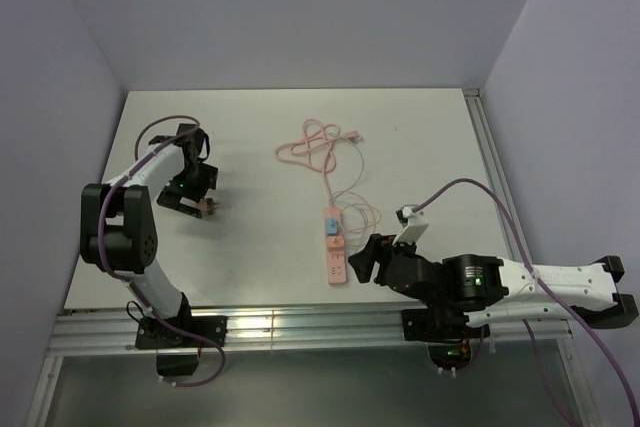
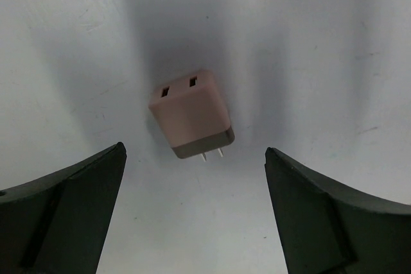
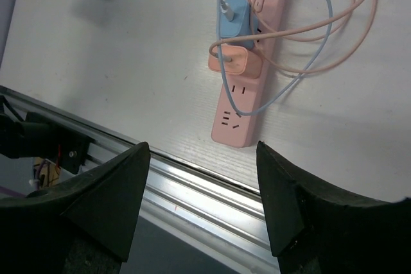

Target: Insert the plug

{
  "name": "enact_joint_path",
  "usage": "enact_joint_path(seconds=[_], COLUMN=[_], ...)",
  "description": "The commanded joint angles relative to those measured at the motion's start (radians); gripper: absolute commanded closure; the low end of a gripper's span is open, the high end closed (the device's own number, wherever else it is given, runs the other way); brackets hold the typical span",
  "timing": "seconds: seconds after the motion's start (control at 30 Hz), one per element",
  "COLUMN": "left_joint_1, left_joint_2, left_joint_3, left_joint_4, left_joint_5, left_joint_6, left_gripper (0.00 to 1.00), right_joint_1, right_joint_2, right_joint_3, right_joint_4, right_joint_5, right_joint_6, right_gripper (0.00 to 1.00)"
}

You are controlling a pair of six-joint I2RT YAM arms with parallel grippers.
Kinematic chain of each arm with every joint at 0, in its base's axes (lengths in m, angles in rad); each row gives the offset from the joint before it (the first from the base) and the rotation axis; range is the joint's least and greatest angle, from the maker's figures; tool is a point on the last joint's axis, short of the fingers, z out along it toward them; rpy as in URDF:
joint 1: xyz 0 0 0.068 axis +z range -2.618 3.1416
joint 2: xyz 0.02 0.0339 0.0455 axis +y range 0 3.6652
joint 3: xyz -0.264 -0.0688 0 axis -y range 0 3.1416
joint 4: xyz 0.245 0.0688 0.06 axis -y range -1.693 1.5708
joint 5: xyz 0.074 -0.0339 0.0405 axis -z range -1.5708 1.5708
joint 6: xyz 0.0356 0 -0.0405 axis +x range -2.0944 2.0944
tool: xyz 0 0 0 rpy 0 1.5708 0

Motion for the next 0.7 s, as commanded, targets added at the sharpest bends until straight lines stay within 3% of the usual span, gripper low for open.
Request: enact_joint_path(seconds=[0.0, 0.2, 0.37, 0.4, 0.53, 0.67], left_joint_1=[0.012, 0.024, 0.035, 0.035, 0.037, 0.012], left_joint_2=[0.007, 0.048, 0.027, 0.022, -0.016, -0.098], left_joint_3=[-0.031, -0.049, -0.095, -0.104, -0.13, -0.153], left_joint_4=[0.023, 0.042, 0.095, 0.102, 0.146, 0.177], left_joint_5=[0.025, 0.019, 0.028, 0.026, 0.023, 0.002], left_joint_6=[-0.065, -0.082, -0.069, -0.065, -0.017, 0.079], left_gripper=[0.05, 0.1, 0.27, 0.33, 0.93, 1.0], right_joint_1=[-0.004, -0.002, -0.002, -0.002, -0.004, -0.002], right_joint_2=[-0.027, -0.032, -0.016, -0.015, 0.013, 0.05], right_joint_3=[-0.018, -0.029, -0.021, -0.02, -0.009, 0.041], right_joint_4=[-0.022, -0.006, -0.005, 0.0, 0.014, -0.019], right_joint_5=[0.042, 0.024, 0.019, 0.016, 0.012, 0.007], right_joint_6=[0.035, 0.043, 0.043, 0.038, 0.017, 0.018], right_gripper=[0.26, 0.27, 0.28, 0.28, 0.28, 0.28])
